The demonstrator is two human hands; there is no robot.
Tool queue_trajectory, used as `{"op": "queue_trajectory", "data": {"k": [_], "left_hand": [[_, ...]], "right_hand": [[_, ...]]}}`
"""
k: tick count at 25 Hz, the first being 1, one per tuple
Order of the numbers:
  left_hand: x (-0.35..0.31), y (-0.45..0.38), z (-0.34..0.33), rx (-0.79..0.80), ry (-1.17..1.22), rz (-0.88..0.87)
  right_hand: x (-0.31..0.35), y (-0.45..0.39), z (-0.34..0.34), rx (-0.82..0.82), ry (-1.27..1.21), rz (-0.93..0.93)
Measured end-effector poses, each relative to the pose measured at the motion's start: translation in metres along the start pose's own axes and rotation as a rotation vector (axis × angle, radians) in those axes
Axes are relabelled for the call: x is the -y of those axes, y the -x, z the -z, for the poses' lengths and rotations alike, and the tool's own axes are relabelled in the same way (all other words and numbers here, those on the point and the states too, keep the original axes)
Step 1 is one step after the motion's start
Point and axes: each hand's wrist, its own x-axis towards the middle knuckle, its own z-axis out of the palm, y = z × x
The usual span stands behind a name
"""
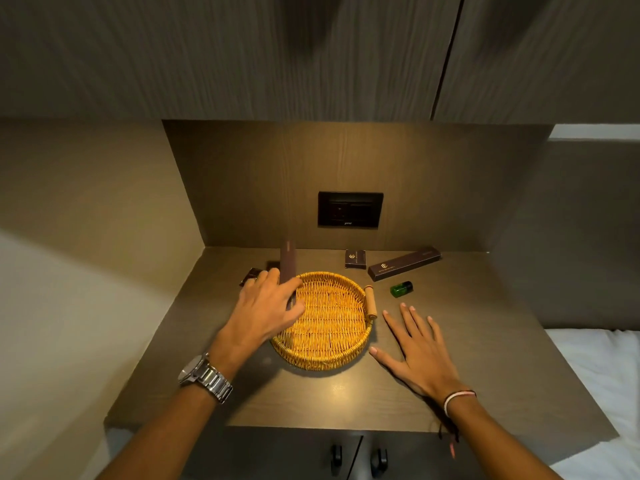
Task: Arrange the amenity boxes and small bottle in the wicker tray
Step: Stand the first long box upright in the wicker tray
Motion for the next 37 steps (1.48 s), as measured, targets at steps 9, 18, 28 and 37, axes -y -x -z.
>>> {"op": "queue_trajectory", "data": {"k": [9, 18, 28, 37], "left_hand": [[0.012, 0.0, -0.031, 0.15, -0.307, -0.189], [0.037, 0.007, -0.02, 0.116, -0.061, -0.231], [0.105, 0.066, -0.088, 0.073, 0.034, 0.376], [0.114, 0.062, -0.098, 0.01, 0.046, 0.389]], "right_hand": [[0.001, -0.001, 0.001, -0.016, 0.003, -0.002], [-0.001, 0.001, 0.0, -0.019, 0.001, -0.002], [-0.003, 0.0, -0.001, -0.12, -0.198, -0.014], [-0.004, -0.088, 0.043, -0.151, -0.372, -0.39]]}}
